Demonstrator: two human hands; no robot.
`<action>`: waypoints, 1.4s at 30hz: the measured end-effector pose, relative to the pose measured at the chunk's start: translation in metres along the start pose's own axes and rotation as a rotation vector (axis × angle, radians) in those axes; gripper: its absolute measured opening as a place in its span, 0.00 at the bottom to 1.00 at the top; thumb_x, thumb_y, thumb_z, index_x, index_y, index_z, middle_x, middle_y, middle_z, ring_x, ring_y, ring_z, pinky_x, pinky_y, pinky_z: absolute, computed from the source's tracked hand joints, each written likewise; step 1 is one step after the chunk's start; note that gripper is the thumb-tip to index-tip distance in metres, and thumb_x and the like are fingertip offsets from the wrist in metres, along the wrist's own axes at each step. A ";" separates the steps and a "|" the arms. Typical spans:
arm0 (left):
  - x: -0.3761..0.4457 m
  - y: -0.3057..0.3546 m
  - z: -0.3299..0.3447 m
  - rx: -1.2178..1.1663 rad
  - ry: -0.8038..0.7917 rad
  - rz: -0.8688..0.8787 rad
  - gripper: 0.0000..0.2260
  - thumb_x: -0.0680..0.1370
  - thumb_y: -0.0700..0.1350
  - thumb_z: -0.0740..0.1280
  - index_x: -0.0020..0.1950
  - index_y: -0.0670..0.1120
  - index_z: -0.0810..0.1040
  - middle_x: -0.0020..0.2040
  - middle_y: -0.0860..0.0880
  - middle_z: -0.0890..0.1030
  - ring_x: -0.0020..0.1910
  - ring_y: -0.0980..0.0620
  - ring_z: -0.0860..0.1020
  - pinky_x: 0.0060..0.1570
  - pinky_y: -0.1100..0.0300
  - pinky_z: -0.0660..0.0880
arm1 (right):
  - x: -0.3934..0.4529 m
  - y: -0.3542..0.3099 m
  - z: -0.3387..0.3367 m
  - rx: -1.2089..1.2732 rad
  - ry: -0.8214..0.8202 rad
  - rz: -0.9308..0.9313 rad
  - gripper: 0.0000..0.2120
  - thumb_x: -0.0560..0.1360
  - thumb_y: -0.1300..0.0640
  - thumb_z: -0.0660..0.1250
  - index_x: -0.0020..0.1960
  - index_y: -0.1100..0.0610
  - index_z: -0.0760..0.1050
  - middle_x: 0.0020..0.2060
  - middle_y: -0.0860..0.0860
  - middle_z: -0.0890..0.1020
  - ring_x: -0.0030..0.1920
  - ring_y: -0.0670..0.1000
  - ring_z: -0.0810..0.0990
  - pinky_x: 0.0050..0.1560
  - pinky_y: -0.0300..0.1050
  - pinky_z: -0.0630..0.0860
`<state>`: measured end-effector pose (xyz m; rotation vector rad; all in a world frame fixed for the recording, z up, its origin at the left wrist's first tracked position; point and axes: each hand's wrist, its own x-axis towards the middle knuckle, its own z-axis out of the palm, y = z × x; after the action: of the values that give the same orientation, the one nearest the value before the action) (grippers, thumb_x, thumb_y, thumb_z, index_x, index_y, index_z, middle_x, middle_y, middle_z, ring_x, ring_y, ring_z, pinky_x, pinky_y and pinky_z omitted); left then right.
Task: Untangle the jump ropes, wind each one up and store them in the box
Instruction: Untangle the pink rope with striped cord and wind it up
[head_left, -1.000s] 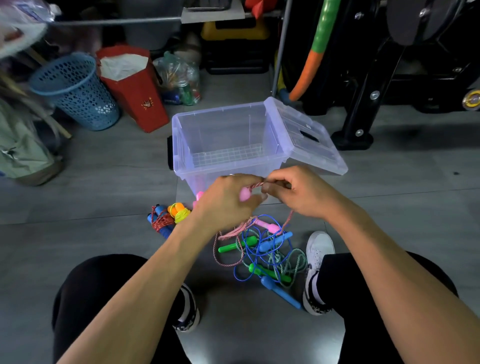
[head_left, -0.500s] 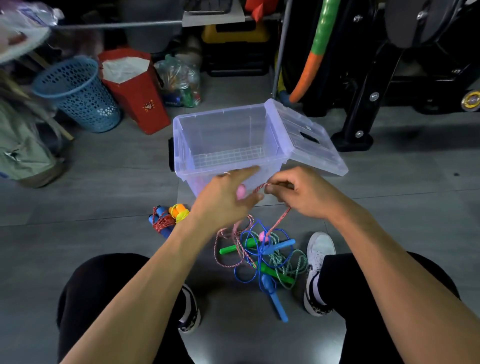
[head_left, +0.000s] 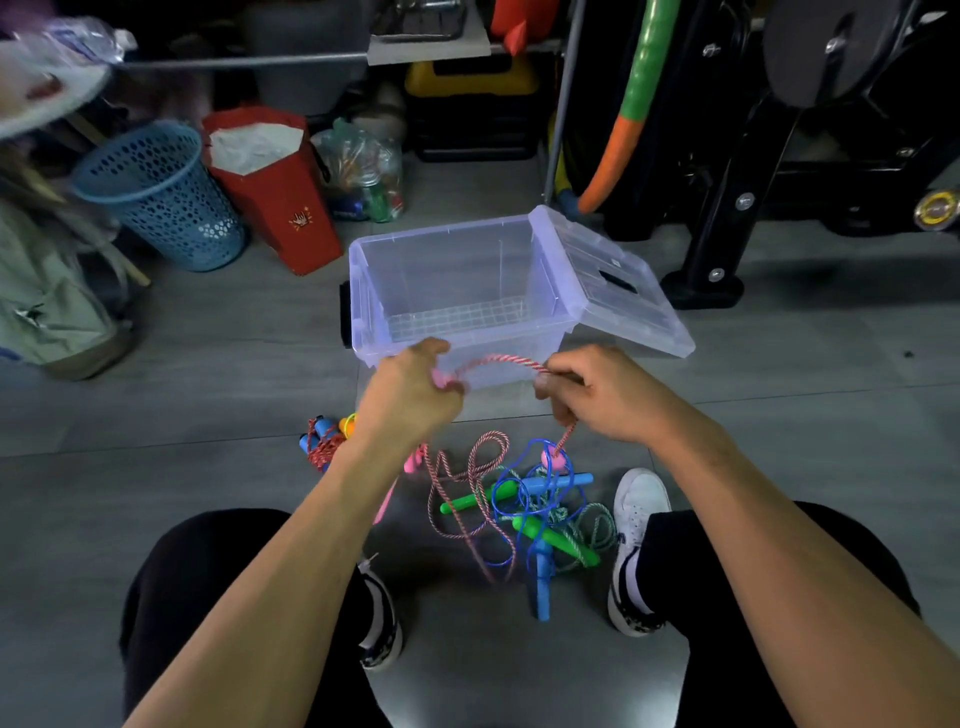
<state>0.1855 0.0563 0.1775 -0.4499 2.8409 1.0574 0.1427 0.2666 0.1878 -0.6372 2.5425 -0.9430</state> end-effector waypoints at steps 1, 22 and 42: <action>-0.002 0.004 0.004 0.031 -0.052 0.100 0.24 0.73 0.48 0.72 0.69 0.51 0.74 0.62 0.48 0.80 0.61 0.47 0.76 0.58 0.63 0.69 | -0.001 -0.006 0.001 0.011 -0.005 -0.034 0.13 0.80 0.54 0.63 0.38 0.54 0.76 0.27 0.48 0.80 0.30 0.47 0.79 0.37 0.44 0.75; -0.013 0.018 0.008 -0.025 -0.119 0.308 0.15 0.74 0.49 0.72 0.61 0.53 0.79 0.51 0.54 0.82 0.51 0.53 0.78 0.52 0.64 0.69 | 0.003 -0.007 0.004 0.077 0.030 -0.082 0.11 0.79 0.56 0.65 0.39 0.55 0.78 0.29 0.48 0.80 0.31 0.44 0.79 0.35 0.39 0.72; -0.001 0.009 0.002 -0.349 -0.150 0.033 0.16 0.73 0.39 0.73 0.60 0.44 0.76 0.47 0.46 0.85 0.47 0.46 0.82 0.54 0.52 0.77 | 0.005 0.007 0.017 0.811 0.149 0.451 0.06 0.78 0.61 0.67 0.43 0.61 0.76 0.40 0.59 0.80 0.35 0.53 0.81 0.33 0.48 0.83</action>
<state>0.1835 0.0643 0.1817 -0.3297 2.5467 1.5319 0.1442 0.2597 0.1706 0.2376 1.9904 -1.7003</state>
